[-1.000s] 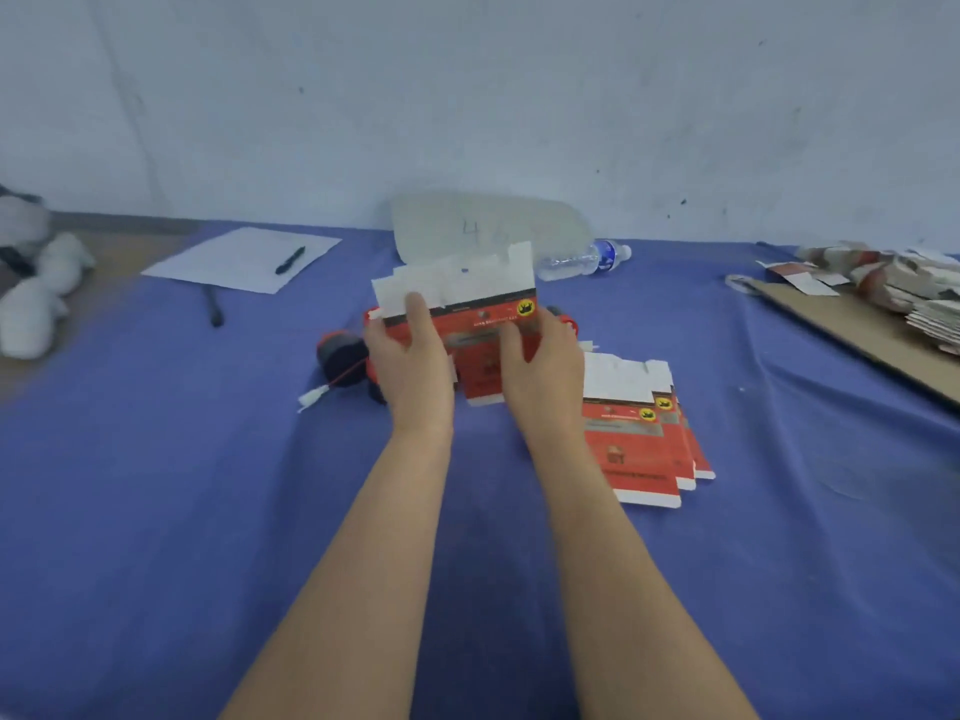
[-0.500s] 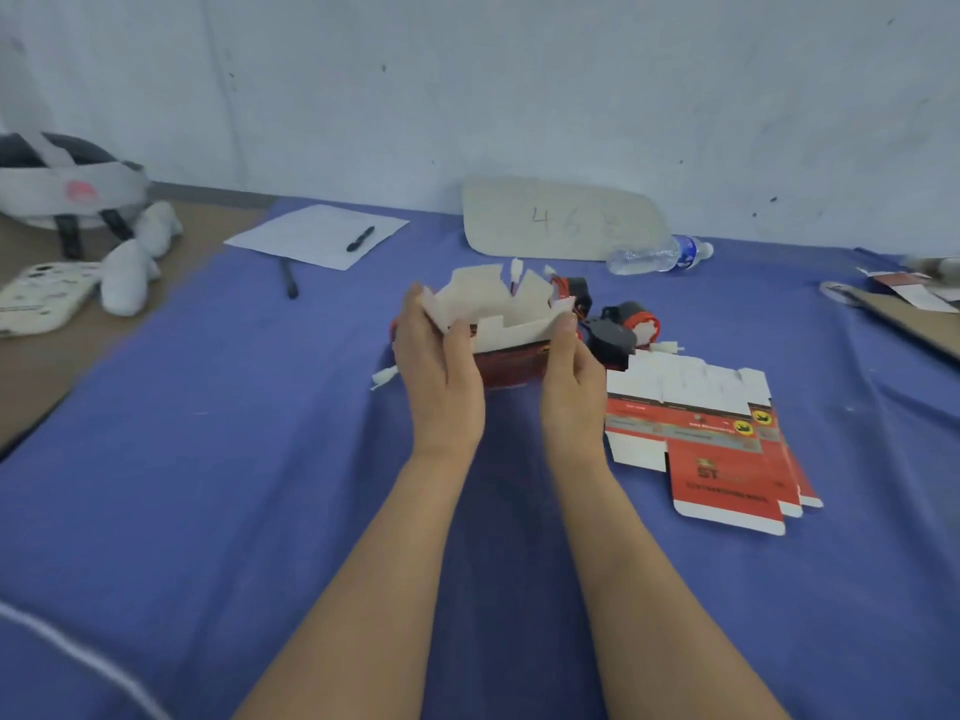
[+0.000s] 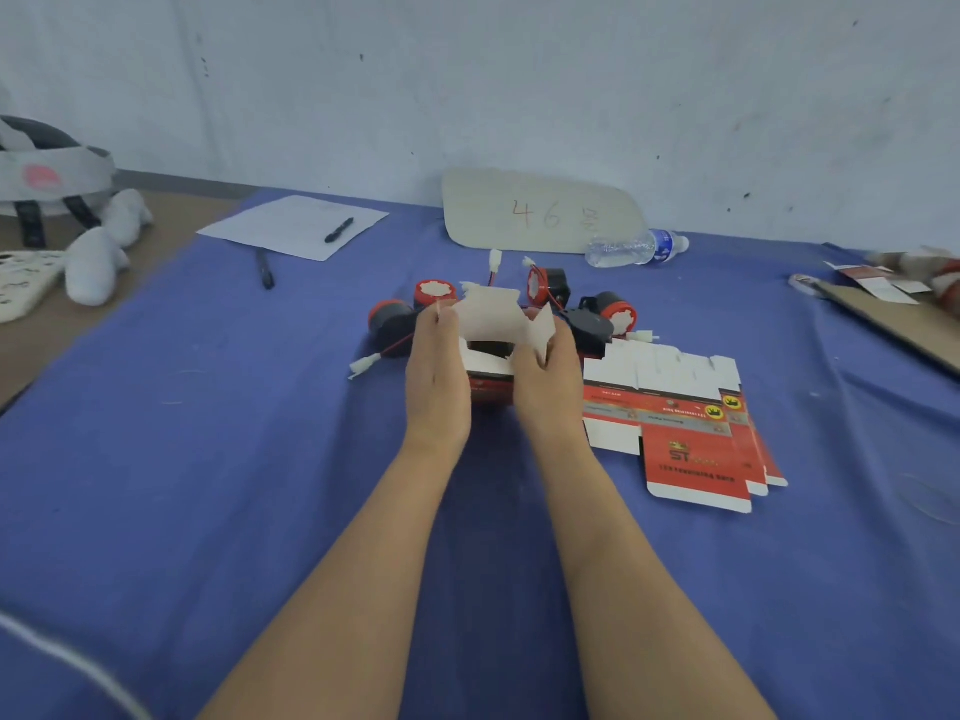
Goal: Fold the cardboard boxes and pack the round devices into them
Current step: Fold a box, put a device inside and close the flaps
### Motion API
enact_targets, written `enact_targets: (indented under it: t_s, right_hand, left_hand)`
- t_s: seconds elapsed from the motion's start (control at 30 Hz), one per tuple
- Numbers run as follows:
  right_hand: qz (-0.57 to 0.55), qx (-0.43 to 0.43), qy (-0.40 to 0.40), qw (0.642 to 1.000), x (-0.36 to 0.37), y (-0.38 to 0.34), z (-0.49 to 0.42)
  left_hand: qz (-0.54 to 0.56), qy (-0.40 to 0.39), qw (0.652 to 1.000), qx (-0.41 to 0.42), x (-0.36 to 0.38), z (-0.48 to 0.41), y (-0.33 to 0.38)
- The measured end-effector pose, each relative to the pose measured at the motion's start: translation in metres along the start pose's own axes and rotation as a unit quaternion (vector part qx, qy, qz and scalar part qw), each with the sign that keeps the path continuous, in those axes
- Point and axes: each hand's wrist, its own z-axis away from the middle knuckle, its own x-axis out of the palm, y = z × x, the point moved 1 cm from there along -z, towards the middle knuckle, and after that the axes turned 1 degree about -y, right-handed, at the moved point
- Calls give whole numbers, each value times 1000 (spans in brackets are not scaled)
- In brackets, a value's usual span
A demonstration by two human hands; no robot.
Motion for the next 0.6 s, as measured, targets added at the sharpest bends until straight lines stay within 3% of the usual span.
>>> enact_targets:
  t_s: [0.17,0.3,0.43,0.5,0.6]
  right_hand:
    - [19,2,11,1000,-3,-1,-2]
    - [-109,23,-74,991,-1,-6,1]
    - [-253,96,-113,956,-4,-9,-3]
    - [-235,114,-102,960,-4,-8,-4]
    - [-148,39,-103,983,-3,-5,-3]
  left_hand:
    - [-35,-36,998,26,6,0,-6]
    - [-72,-43,993,78,3,-1,-5]
    - [-41,-36,997,51,0,-4,-6]
    - [-27,-31,998,48,-1,-5,-8]
    - [-31,-32,998,48,1,-4,-8]
